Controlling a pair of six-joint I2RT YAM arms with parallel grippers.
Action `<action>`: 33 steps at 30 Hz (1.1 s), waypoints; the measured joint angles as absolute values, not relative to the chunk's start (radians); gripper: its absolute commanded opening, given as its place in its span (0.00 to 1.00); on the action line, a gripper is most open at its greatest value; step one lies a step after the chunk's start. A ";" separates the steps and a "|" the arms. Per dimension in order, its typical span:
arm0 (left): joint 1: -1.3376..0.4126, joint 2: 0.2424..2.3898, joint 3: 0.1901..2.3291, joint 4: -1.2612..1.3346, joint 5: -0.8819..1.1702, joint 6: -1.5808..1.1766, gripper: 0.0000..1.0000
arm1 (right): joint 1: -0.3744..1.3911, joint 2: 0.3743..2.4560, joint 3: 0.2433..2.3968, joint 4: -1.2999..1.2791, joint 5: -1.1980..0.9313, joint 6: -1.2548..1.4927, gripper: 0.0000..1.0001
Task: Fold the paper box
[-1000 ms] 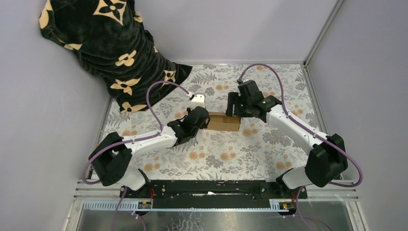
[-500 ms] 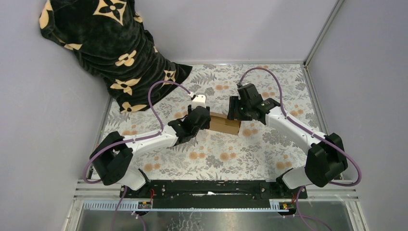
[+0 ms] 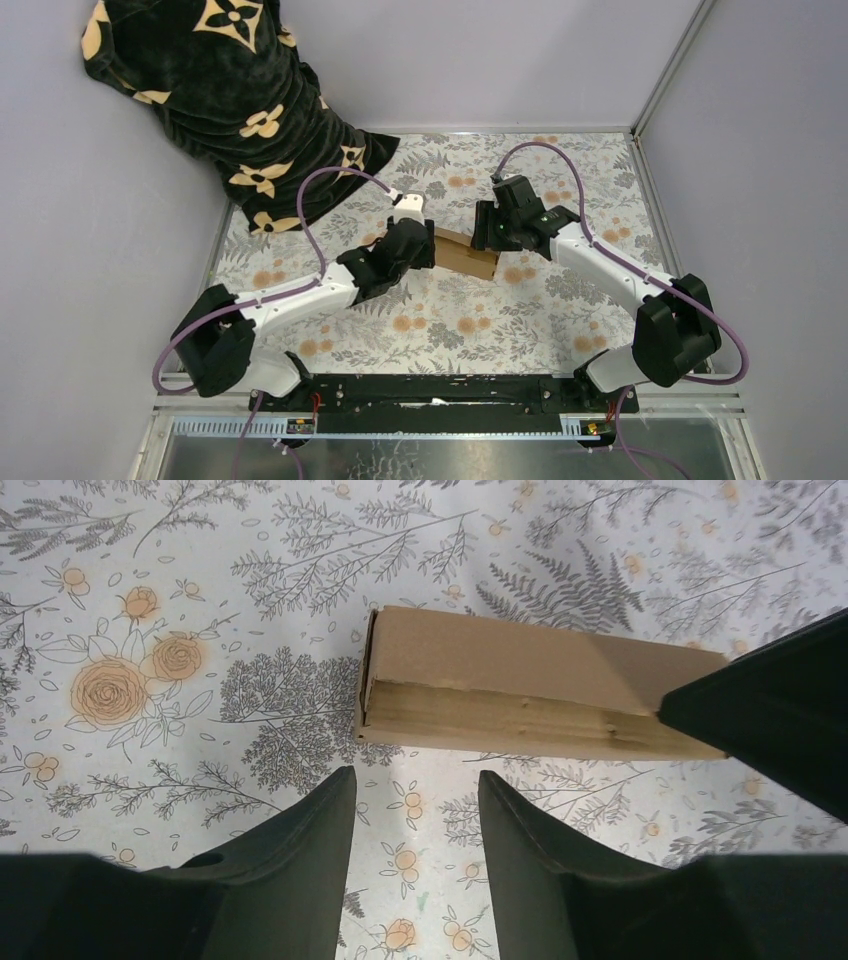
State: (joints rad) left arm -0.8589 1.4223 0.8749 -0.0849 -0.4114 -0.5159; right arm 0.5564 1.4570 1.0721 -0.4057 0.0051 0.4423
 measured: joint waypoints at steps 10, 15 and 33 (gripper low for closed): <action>-0.859 1.360 0.924 -0.120 -0.399 -0.524 0.54 | 0.556 1.457 1.053 -0.382 -0.003 0.440 0.61; -0.859 1.379 0.987 -0.127 -0.401 -0.523 0.54 | 0.556 1.460 1.044 -0.370 -0.003 0.438 0.60; -0.853 1.510 1.036 -0.129 -0.411 -0.514 0.30 | 0.556 1.462 1.029 -0.348 -0.001 0.424 0.60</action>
